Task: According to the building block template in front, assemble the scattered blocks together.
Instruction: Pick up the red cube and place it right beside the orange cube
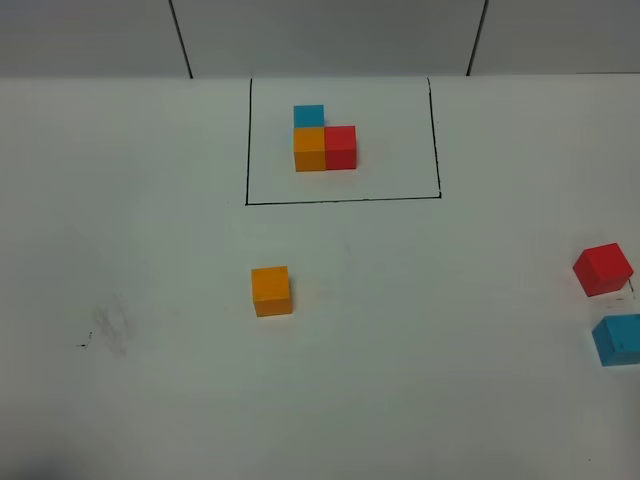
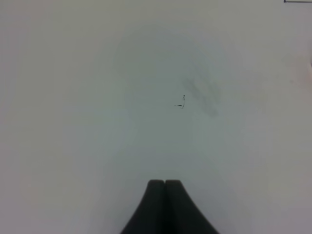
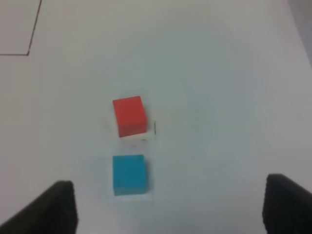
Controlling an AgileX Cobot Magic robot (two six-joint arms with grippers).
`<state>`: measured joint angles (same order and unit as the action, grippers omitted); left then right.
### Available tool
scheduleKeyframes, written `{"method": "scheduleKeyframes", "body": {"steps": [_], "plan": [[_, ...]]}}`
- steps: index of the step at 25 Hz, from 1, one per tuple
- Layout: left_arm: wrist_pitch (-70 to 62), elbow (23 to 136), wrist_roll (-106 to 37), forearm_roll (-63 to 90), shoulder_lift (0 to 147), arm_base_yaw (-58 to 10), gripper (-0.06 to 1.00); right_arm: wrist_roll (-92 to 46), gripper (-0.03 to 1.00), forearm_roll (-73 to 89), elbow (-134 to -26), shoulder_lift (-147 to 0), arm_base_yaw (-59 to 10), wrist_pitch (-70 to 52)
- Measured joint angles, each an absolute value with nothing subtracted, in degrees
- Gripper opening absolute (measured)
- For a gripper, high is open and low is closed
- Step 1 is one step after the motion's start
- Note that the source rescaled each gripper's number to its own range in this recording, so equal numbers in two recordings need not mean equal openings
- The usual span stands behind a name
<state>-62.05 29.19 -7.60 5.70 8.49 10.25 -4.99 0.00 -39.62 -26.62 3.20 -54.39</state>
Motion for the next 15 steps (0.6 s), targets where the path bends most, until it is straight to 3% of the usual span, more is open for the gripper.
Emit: {"method": "scheduleKeyframes", "body": {"steps": [9,15], "plan": [[-62.05,29.19,-7.60,5.70,8.49,10.25,0.00,-8.68,0.74,5.39,-39.62,-40.36,3.20,-48.51],[-62.05,29.19,-7.66,5.70,8.49,10.25,0.00,-13.69,0.77,7.64,-39.62,-49.47,3.20,-45.36]]}}
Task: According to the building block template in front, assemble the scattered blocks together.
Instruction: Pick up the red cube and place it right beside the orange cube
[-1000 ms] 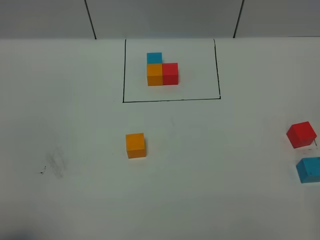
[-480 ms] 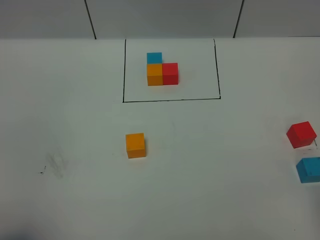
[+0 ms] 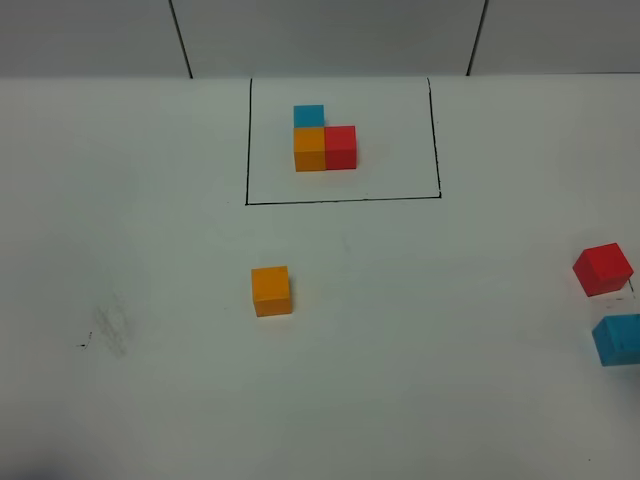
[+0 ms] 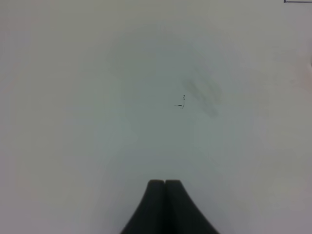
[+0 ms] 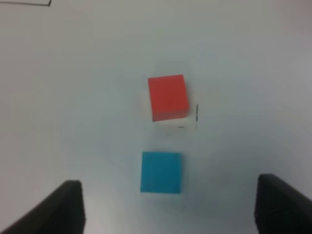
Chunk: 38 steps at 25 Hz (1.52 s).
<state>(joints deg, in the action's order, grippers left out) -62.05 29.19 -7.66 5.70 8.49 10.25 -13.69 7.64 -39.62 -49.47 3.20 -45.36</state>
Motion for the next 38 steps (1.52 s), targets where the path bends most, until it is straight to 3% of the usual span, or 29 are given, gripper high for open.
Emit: {"method": "scheduleKeyframes", "body": {"steps": [7,18,27,38], "plan": [[-62.05,29.19,-7.74,5.70,8.49,10.25,0.00,-18.87,0.81,11.72,-39.62,-58.05,3.20,-42.12],[-62.05,29.19,-7.74,5.70,8.49,10.25,0.00,-22.06,0.73,15.67,-39.62,-60.22,3.20,-37.88],[-62.05,29.19,-7.74,5.70,8.49,10.25,0.00,-26.22,0.99,15.83,-39.62,-66.61,3.20,-36.07],[-62.05,29.19,-7.74,5.70,8.49,10.25,0.00,-28.47,0.94,16.30,-39.63,-78.87,3.20,-26.54]]}}
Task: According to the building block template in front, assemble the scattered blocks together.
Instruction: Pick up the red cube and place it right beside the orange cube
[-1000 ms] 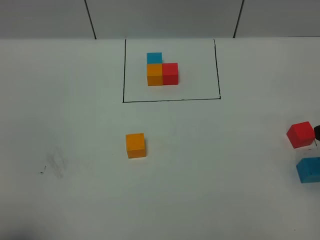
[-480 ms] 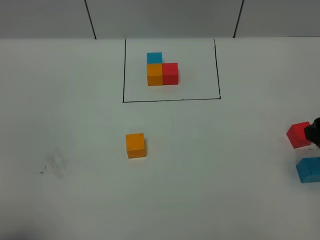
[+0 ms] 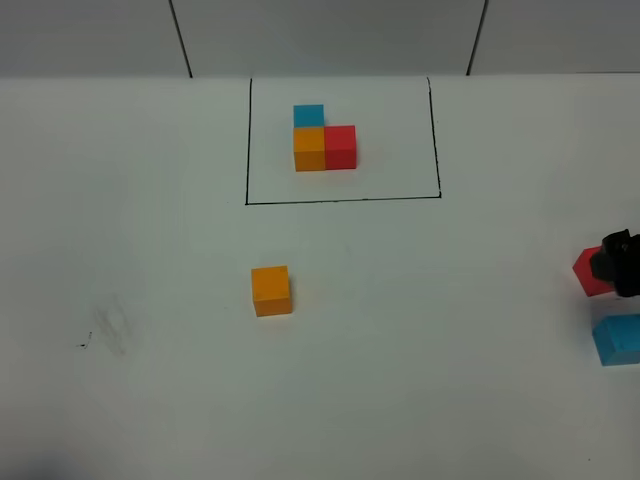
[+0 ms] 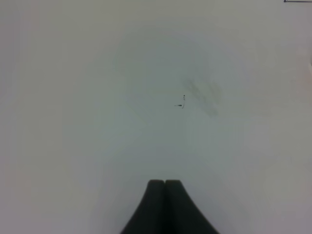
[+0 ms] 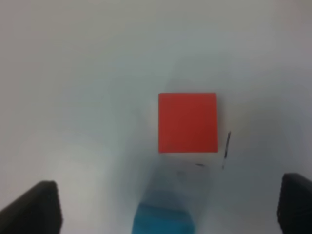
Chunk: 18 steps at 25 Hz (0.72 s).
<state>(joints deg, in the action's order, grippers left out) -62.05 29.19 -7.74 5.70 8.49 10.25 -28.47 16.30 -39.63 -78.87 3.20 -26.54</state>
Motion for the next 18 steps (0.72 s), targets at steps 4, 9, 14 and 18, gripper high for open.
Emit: {"method": "scheduleKeyframes", "body": {"steps": [4,9,14,18], "plan": [[-62.05,29.19,-7.74,5.70,8.49,10.25,0.00,-31.08,0.94,18.38,-39.68,-83.25,3.20,-23.52],[-62.05,29.19,-7.74,5.70,8.49,10.25,0.00,-36.87,0.93,23.77,-40.21,-87.96,3.20,-21.58],[-62.05,29.19,-7.74,5.70,8.49,10.25,0.00,-41.24,0.92,27.31,-43.76,-92.32,3.20,-21.67],[-62.05,29.19,-7.74,5.70,8.49,10.25,0.00,-41.75,0.92,27.67,-46.43,-95.57,3.20,-22.06]]}}
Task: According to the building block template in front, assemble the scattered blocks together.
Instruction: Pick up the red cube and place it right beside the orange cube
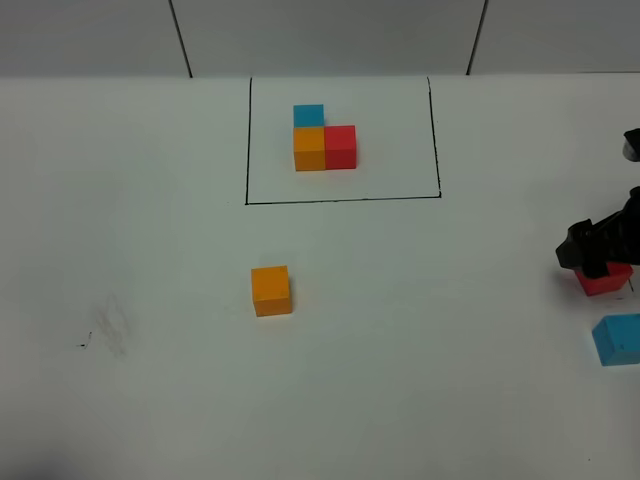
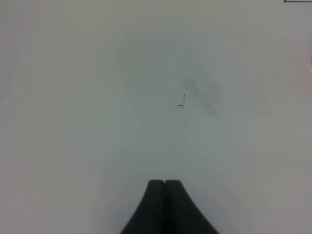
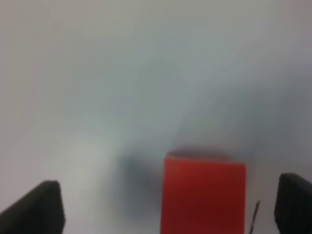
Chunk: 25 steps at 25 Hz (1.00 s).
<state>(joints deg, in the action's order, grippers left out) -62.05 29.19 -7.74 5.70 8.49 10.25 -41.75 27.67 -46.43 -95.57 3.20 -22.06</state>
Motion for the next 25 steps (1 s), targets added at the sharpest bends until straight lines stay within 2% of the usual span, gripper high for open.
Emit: {"method": "scheduleKeyframes", "body": {"steps": [20,25], "plan": [[-62.05,29.19,-7.74,5.71,8.49,10.25,0.00,-41.72,0.92,26.45,-46.95,-101.62,3.20,-21.69],[-62.05,29.19,-7.74,5.71,8.49,10.25,0.00,-41.72,0.85,26.45,-46.95,-104.03,3.20,-21.80]]}}
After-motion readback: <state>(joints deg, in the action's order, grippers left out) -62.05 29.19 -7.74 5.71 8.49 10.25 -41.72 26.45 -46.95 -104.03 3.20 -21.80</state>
